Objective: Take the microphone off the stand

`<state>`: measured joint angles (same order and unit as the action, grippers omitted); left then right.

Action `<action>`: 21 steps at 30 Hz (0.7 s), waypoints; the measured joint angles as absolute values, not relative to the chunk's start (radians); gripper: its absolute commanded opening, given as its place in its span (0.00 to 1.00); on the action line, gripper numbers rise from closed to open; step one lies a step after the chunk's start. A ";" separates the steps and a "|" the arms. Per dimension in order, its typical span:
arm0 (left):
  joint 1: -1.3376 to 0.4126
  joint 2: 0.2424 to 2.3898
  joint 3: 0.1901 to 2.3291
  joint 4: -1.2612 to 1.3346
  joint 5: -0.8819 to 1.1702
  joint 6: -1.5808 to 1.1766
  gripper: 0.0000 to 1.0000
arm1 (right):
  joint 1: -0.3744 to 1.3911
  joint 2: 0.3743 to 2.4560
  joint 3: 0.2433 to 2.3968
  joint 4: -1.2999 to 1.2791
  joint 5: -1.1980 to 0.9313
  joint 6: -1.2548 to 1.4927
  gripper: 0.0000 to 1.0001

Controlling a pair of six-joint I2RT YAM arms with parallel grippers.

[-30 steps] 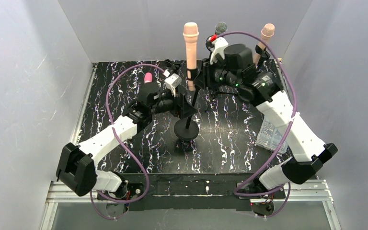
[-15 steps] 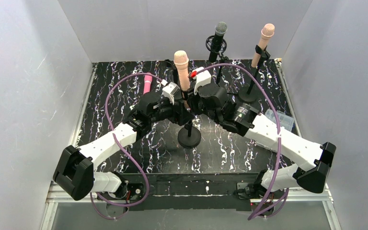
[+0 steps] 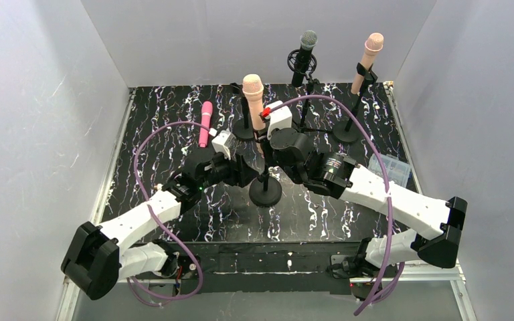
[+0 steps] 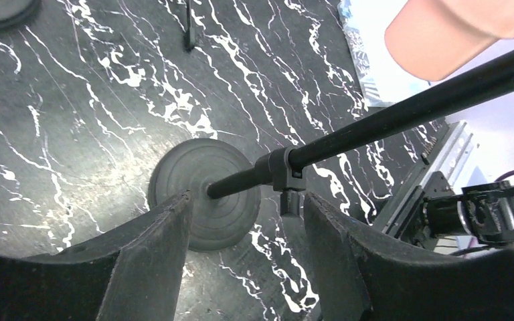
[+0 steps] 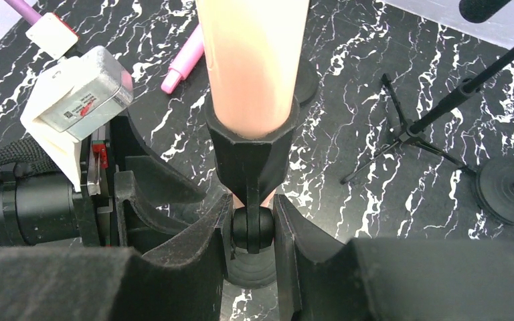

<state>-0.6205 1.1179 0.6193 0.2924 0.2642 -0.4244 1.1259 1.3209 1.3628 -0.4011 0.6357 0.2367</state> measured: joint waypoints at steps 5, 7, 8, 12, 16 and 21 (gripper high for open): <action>-0.620 1.158 0.619 0.329 0.301 -0.498 0.58 | 1.126 1.321 1.363 -0.414 0.662 0.248 0.01; -0.620 1.184 0.619 0.355 0.320 -0.546 0.56 | 1.126 1.321 1.363 -0.417 0.672 0.254 0.01; -0.620 1.195 0.619 0.367 0.326 -0.570 0.55 | 1.126 1.321 1.363 -0.418 0.676 0.257 0.01; -0.620 1.210 0.614 0.393 0.342 -0.650 0.53 | 1.125 1.321 1.363 -0.421 0.681 0.261 0.01; -0.620 1.210 0.608 0.414 0.348 -0.697 0.49 | 1.118 1.321 1.363 -0.422 0.680 0.265 0.01; -0.620 1.232 0.601 0.422 0.371 -0.737 0.49 | 1.097 1.321 1.363 -0.422 0.670 0.273 0.01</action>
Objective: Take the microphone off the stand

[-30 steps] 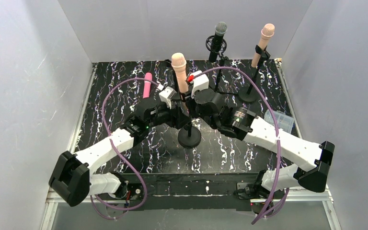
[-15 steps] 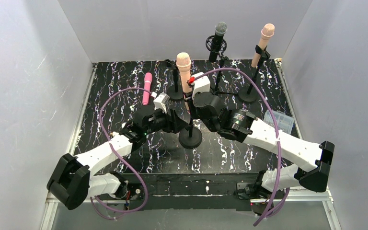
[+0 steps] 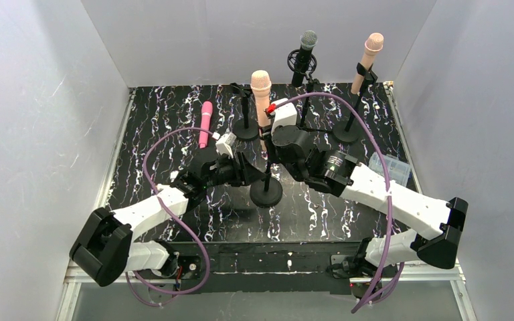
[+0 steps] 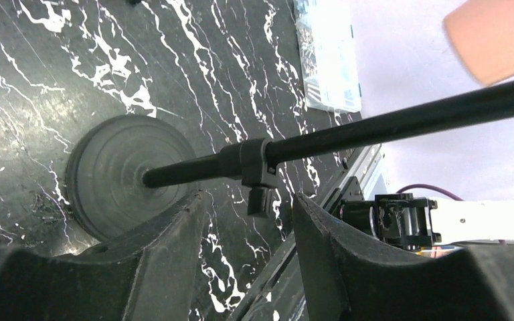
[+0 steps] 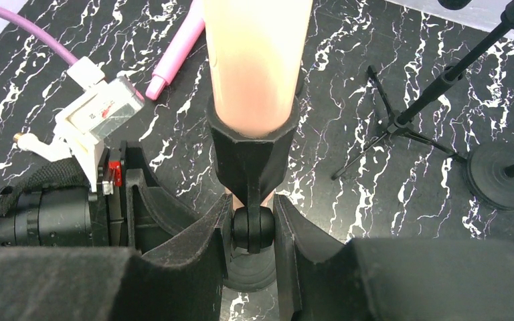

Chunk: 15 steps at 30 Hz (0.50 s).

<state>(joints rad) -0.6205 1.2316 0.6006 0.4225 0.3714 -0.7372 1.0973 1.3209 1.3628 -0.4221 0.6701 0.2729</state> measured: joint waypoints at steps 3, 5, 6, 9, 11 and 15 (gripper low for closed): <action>-0.620 1.240 0.592 0.422 0.382 -0.752 0.49 | 1.085 1.321 1.363 -0.422 0.662 0.278 0.01; -0.620 1.240 0.585 0.424 0.386 -0.760 0.49 | 1.080 1.321 1.363 -0.422 0.657 0.279 0.01; -0.620 1.240 0.582 0.423 0.388 -0.764 0.49 | 1.078 1.321 1.363 -0.422 0.654 0.280 0.01; -0.620 1.245 0.580 0.429 0.394 -0.778 0.48 | 1.075 1.321 1.363 -0.421 0.650 0.281 0.01; -0.620 1.259 0.580 0.448 0.402 -0.789 0.47 | 1.074 1.321 1.363 -0.421 0.648 0.282 0.01; -0.620 1.301 0.580 0.479 0.411 -0.819 0.42 | 1.073 1.321 1.363 -0.421 0.646 0.282 0.01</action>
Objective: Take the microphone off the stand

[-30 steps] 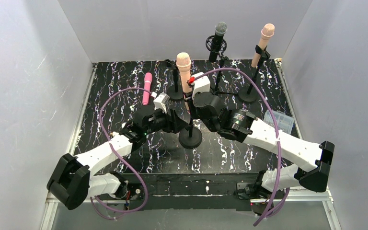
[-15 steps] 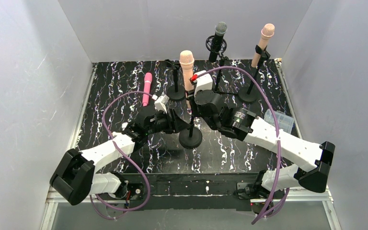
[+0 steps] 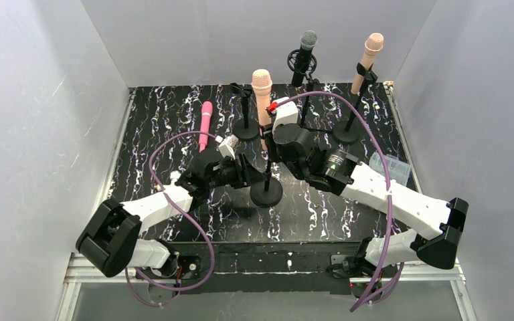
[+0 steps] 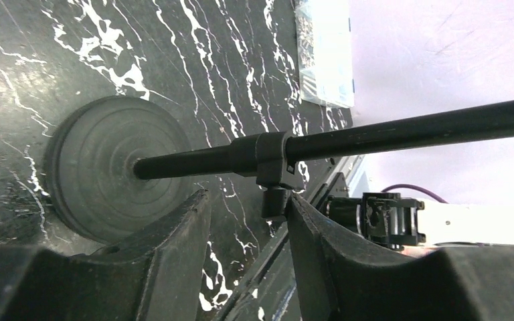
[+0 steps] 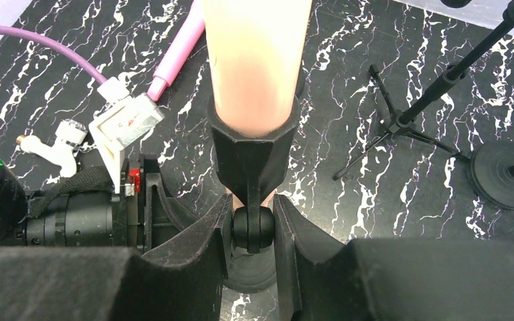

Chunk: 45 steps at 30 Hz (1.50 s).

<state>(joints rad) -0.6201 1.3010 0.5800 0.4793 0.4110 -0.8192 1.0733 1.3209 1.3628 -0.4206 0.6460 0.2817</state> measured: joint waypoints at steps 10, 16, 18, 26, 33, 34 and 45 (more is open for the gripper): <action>-0.612 1.345 0.580 0.561 0.458 -0.906 0.13 | 1.067 1.321 1.363 -0.419 0.633 0.282 0.01; -0.591 1.354 0.580 0.582 0.509 -0.943 0.00 | 1.066 1.321 1.362 -0.415 0.627 0.284 0.01; -0.579 1.354 0.579 0.579 0.525 -0.967 0.00 | 1.066 1.321 1.360 -0.410 0.625 0.285 0.01; -0.524 1.402 0.578 0.606 0.628 -1.154 0.00 | 1.066 1.323 1.351 -0.388 0.621 0.286 0.01; -0.506 1.435 0.565 0.650 0.664 -1.340 0.00 | 1.060 1.324 1.350 -0.383 0.619 0.286 0.01; -0.505 1.435 0.559 0.655 0.663 -1.368 0.00 | 1.061 1.324 1.350 -0.381 0.617 0.286 0.01; -0.491 1.435 0.495 0.742 0.655 -1.527 0.00 | 1.063 1.333 1.345 -0.352 0.599 0.285 0.01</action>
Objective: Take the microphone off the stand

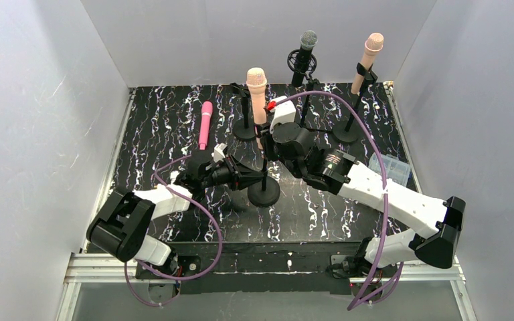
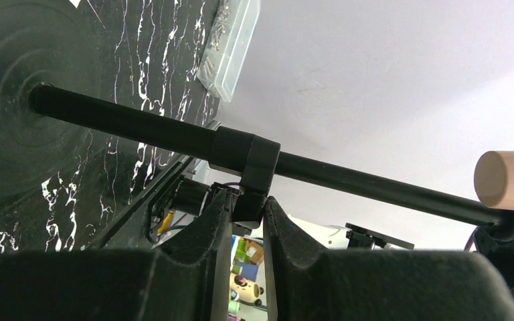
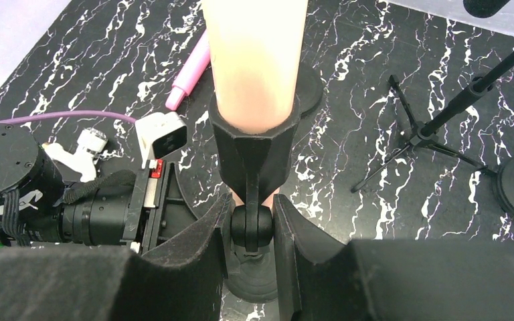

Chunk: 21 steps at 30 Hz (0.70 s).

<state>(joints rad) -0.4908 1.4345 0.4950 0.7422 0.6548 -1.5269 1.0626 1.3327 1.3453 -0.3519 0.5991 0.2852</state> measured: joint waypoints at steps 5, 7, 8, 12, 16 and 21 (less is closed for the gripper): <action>-0.487 1.433 0.503 0.732 0.662 -1.499 0.36 | 1.063 1.336 1.345 -0.347 0.599 0.285 0.01; -0.482 1.431 0.512 0.701 0.668 -1.473 0.47 | 1.063 1.336 1.346 -0.348 0.601 0.283 0.01; -0.476 1.430 0.516 0.676 0.666 -1.459 0.52 | 1.063 1.336 1.346 -0.350 0.603 0.281 0.01; -0.454 1.429 0.551 0.567 0.661 -1.357 0.64 | 1.062 1.336 1.350 -0.357 0.603 0.281 0.01; -0.446 1.395 0.632 0.375 0.620 -1.163 0.72 | 1.062 1.340 1.363 -0.378 0.603 0.278 0.01; -0.469 1.140 0.736 0.063 0.377 -0.594 0.68 | 1.062 1.351 1.382 -0.400 0.599 0.268 0.01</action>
